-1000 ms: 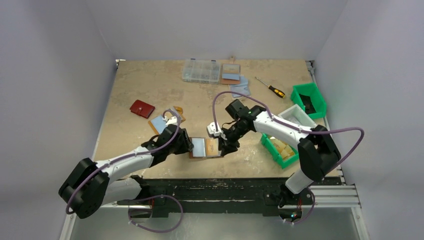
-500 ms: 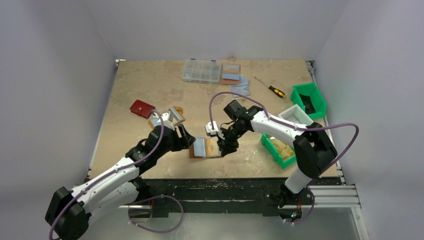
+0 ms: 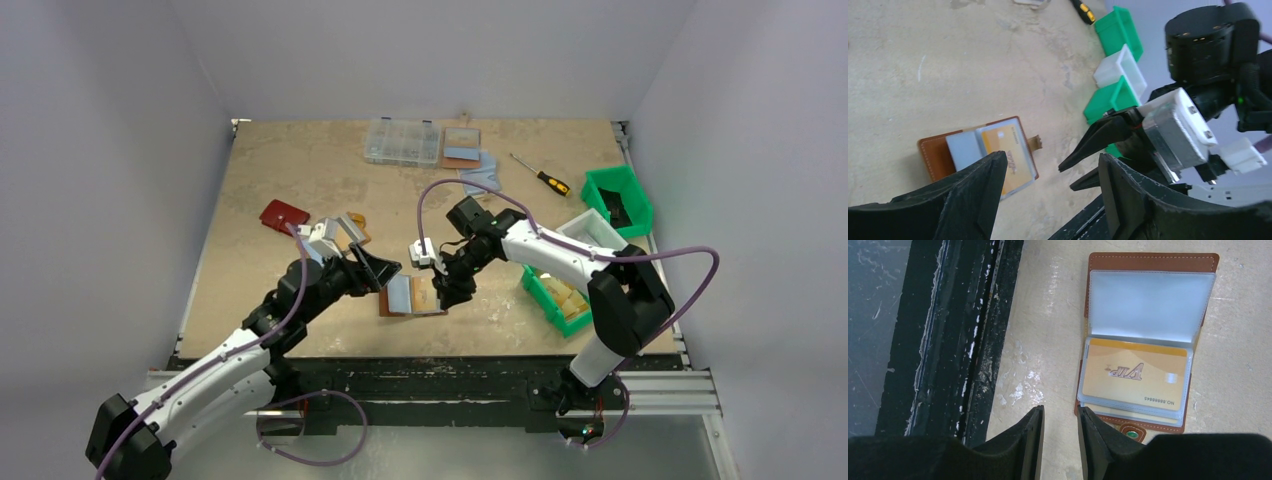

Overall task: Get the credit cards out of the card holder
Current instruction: Remove the credit card from the card holder.

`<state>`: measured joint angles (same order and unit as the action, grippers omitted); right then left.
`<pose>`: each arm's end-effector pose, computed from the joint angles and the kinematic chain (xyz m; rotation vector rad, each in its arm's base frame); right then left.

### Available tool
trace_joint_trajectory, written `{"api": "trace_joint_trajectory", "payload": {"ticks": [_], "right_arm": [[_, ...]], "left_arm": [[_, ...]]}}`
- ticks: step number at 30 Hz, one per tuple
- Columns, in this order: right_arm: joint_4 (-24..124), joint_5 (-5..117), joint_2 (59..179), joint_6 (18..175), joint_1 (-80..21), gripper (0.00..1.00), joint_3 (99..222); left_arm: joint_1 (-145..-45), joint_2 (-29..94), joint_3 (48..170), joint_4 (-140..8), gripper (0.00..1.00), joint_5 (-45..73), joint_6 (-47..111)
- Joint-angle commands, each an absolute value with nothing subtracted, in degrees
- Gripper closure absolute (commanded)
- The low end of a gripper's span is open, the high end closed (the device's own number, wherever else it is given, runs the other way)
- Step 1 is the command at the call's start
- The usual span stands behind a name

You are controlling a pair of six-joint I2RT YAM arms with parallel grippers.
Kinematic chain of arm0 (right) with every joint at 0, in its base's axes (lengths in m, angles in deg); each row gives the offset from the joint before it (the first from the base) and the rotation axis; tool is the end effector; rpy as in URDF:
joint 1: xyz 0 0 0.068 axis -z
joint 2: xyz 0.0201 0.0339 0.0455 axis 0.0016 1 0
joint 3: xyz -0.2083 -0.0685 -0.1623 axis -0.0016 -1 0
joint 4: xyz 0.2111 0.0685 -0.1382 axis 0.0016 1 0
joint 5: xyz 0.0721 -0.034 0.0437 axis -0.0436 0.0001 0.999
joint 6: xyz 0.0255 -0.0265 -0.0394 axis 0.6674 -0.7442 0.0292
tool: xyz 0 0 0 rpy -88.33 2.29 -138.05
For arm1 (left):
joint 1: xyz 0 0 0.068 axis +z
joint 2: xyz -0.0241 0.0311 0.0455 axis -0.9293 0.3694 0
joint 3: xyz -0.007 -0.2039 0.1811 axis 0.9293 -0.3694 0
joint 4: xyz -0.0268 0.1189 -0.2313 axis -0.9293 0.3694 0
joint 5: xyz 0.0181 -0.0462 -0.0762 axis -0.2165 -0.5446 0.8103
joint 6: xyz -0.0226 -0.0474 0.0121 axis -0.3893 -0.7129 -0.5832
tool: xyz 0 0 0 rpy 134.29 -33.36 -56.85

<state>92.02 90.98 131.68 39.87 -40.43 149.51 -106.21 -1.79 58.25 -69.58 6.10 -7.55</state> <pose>0.2220 0.2204 0.2150 -1.9558 1.7212 0.9862 0.1412 -0.1102 0.2327 -0.2165 1.9560 -1.0712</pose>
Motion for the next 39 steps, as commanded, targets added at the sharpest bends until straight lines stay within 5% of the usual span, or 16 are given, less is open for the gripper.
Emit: {"api": "trace_joint_trajectory", "payload": {"ticks": [1,39], "right_arm": [[92.4,92.1,131.0,40.8,-40.0,0.62,151.9],[92.3,96.1,130.0,42.2,-37.1,0.62,151.6]], "left_arm": [[-105.9,-4.6,55.5,-81.0,0.29,7.9,-11.1],[-105.9,3.1,49.3,-95.8,0.29,14.7,-17.2]]}}
